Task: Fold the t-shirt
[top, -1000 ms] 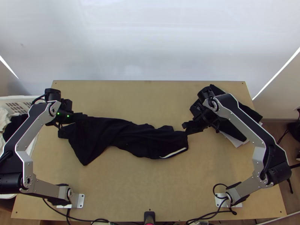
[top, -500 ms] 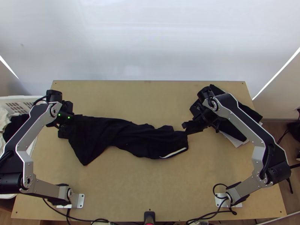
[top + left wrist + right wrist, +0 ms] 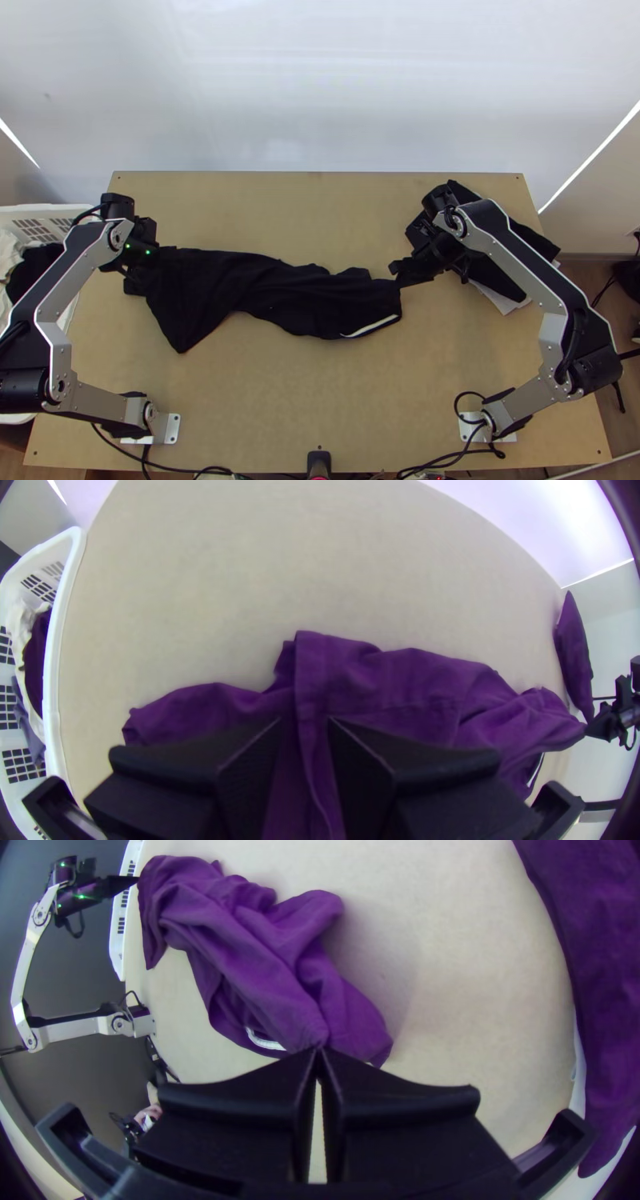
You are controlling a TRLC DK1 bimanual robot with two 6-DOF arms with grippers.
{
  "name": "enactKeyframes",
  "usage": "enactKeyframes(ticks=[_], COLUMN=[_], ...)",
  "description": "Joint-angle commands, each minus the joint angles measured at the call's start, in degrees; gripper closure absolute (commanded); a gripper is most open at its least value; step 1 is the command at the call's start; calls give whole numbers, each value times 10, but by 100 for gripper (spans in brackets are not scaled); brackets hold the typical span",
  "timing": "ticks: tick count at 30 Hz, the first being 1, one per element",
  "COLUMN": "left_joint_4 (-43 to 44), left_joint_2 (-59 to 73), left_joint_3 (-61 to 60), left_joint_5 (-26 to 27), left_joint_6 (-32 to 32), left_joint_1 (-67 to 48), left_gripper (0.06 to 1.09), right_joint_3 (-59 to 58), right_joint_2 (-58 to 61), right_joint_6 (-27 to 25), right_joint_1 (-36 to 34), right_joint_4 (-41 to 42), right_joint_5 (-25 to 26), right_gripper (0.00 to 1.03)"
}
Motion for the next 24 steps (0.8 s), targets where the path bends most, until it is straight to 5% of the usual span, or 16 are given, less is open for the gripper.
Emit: enactKeyframes(ticks=[1,13,15,16,24], left_joint_4=[0,22,38,46,35], left_joint_2=[1,12,13,13,-26], left_joint_3=[-7,-15,-17,-18,45], left_joint_5=[0,-1,-10,-18,-19], left_joint_6=[-2,-15,-24,-29,-87], left_joint_1=[-8,-15,-15,-14,38], left_gripper=[68,70,99,104,105], right_joint_3=[1,-3,-4,-5,18], right_joint_2=[-1,-6,-7,-8,-28], right_joint_6=[2,3,2,2,16], right_joint_1=[1,0,0,0,-21], right_joint_4=[0,-2,-2,-2,-3], right_joint_5=[0,0,0,0,0], right_gripper=[100,100,100,100,100])
